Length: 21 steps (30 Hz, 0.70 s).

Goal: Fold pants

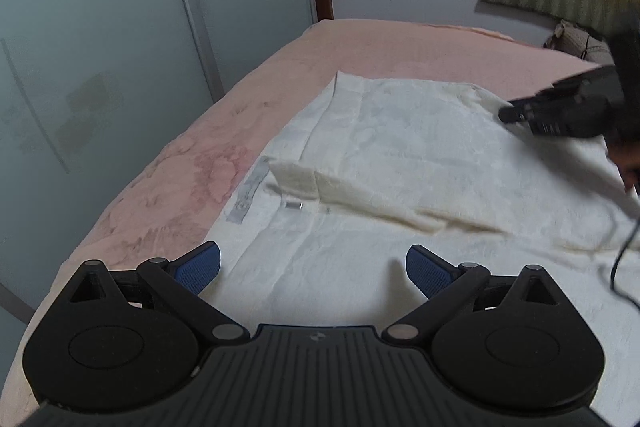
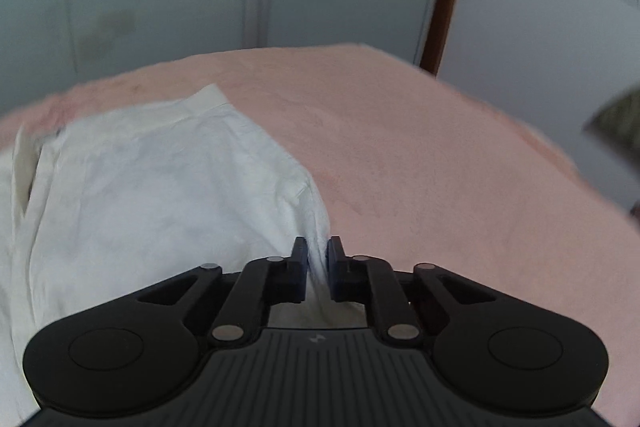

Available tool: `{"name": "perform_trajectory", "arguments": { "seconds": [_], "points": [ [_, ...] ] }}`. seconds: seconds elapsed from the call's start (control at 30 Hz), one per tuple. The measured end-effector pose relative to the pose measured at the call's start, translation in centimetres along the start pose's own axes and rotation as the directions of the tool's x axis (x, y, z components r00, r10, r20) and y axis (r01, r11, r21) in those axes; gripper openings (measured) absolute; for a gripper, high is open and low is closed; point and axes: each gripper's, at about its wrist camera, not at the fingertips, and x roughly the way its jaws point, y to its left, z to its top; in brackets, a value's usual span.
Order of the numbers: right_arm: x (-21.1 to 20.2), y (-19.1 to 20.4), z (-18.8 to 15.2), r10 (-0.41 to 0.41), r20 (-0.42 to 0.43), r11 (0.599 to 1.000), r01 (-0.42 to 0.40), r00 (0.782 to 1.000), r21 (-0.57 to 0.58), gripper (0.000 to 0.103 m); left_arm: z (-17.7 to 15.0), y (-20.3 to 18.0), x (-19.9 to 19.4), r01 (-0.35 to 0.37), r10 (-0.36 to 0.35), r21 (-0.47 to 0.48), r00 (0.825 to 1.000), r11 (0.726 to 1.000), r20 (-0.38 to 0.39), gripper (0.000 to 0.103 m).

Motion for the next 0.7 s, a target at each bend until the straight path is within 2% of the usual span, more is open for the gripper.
{"name": "perform_trajectory", "arguments": {
  "seconds": [0.07,0.13,0.2,0.27,0.33,0.4,0.43,0.47,0.5,0.57,0.6,0.63,0.67,0.7],
  "points": [
    [-2.0,3.2,-0.4,-0.050,0.051,0.987,0.057,0.997,-0.151,0.007,1.1,0.7,0.3,0.032,-0.032,-0.055,0.999,0.998,0.012,0.101],
    [-4.4,6.2,-1.2,-0.056,0.101,0.962,0.081,0.993,-0.261,0.007,2.4,1.8,0.6,0.074,-0.072,-0.141,0.997,0.987,0.022,0.101],
    [-6.3,8.8,-2.4,-0.064,0.135,0.928,0.109,0.989,-0.356,0.007,3.7,3.0,1.0,0.139,-0.132,-0.245,0.990,0.960,0.046,0.101],
    [-7.7,10.8,-3.9,-0.069,0.149,0.895,0.127,0.986,-0.429,0.006,4.9,3.9,1.8,0.211,-0.194,-0.348,0.977,0.913,0.084,0.101],
    [-8.3,11.9,-4.7,-0.052,0.147,0.890,0.113,0.988,-0.441,0.006,6.3,4.4,3.1,0.271,-0.262,-0.439,0.962,0.856,0.082,0.101],
    [-8.9,12.6,-5.5,-0.040,0.150,0.889,0.104,0.988,-0.447,0.006,7.6,4.7,4.7,0.361,-0.365,-0.529,0.925,0.768,0.101,0.101],
    [-8.9,12.9,-5.7,-0.036,0.150,0.890,0.100,0.988,-0.446,0.006,8.2,4.7,5.5,0.383,-0.395,-0.554,0.913,0.739,0.105,0.101],
    [-9.3,13.1,-6.0,-0.032,0.155,0.894,0.098,0.987,-0.437,0.006,8.8,4.6,6.4,0.381,-0.403,-0.574,0.910,0.725,0.096,0.101],
    [-9.4,13.1,-6.2,-0.027,0.157,0.900,0.093,0.987,-0.427,0.006,9.3,4.3,7.1,0.360,-0.393,-0.591,0.916,0.722,0.079,0.101],
    [-9.6,13.1,-6.4,-0.025,0.167,0.910,0.092,0.986,-0.404,0.006,9.9,3.9,8.4,0.309,-0.357,-0.607,0.933,0.732,0.045,0.088],
    [-9.6,13.0,-6.5,-0.025,0.171,0.916,0.091,0.985,-0.392,0.006,9.8,3.5,8.8,0.278,-0.344,-0.611,0.939,0.741,0.010,0.055],
    [-9.7,12.9,-6.6,-0.025,0.172,0.922,0.089,0.985,-0.377,0.006,9.6,3.4,9.0,0.276,-0.360,-0.613,0.933,0.740,-0.015,0.023],
    [-9.6,13.1,-6.6,-0.033,0.179,0.924,0.099,0.983,-0.369,0.006,9.3,3.3,9.1,0.294,-0.390,-0.619,0.921,0.728,-0.020,0.014],
    [-9.7,13.1,-6.7,-0.057,0.193,0.922,0.126,0.980,-0.367,0.008,8.7,3.4,8.9,0.299,-0.396,-0.627,0.918,0.720,-0.017,0.005]
  ]
}}
